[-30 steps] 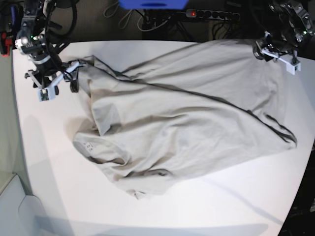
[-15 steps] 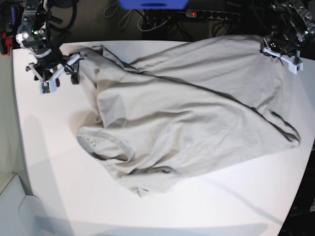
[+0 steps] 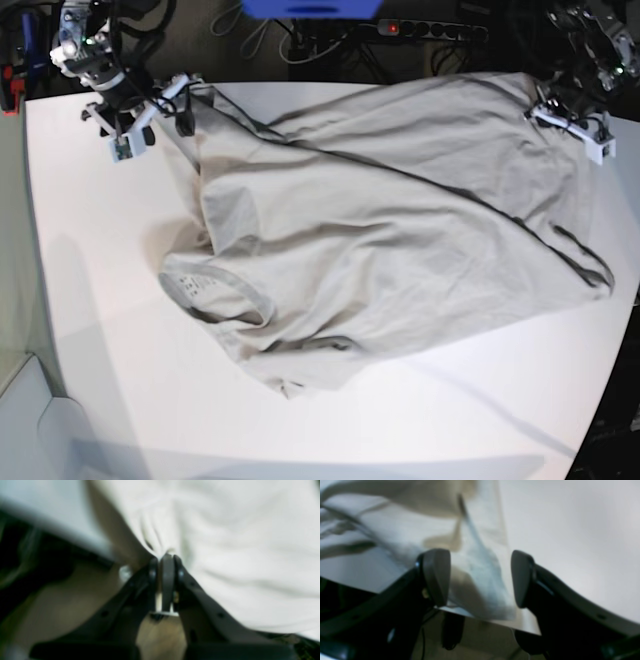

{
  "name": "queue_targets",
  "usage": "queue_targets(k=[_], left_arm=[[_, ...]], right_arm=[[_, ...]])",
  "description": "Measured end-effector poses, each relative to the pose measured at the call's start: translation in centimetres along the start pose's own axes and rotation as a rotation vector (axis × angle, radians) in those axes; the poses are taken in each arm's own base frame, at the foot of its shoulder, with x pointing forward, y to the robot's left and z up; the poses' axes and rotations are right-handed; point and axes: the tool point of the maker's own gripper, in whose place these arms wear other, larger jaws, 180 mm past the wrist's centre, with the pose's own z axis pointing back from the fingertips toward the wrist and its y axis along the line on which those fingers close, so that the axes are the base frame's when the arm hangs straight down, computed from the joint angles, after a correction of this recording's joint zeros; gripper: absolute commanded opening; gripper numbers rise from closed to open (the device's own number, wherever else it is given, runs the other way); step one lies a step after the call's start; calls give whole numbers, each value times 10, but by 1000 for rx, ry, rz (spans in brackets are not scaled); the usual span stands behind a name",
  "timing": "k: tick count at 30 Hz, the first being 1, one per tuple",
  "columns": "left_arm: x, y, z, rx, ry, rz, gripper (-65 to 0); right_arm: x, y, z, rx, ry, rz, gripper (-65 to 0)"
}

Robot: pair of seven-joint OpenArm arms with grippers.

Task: Layout the t-shirt on the table in an organized manner, then fold the t-shirt properly

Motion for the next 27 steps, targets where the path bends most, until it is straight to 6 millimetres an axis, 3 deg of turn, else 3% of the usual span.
queue_targets(k=[3,7,14,17,20,21,25,27], left_arm=[[15,-6,4,-13,-55,-16,-649],[4,-1,3,4,-11,-15,-649],[8,-2,3,0,-25,-12,-649],[7,-1,4,2,-24,-14,-649],[10,-1,5,4,-31,-20,-649],[12,-2,8,6,-39,-29,-649],[39,-22,28,-40,-141,-64,-649],[51,-36,38,-89,-192,-74,-649]], right_arm=[[-3,-2,0,-6,7,-2,-266],[-29,-4,-11,1,70,-53,-266],[-23,-10,-25,9,24,-89,-276],[-24,-10,-24,8,27,-88,-372],[-26,-11,-24,6,35,-90,-600],[-27,-11,-24,6,41,-91,-650],[-23,-9,-18,-3,70,-43,-650],[-7,-7,-10,-9,30,-13,-650]])
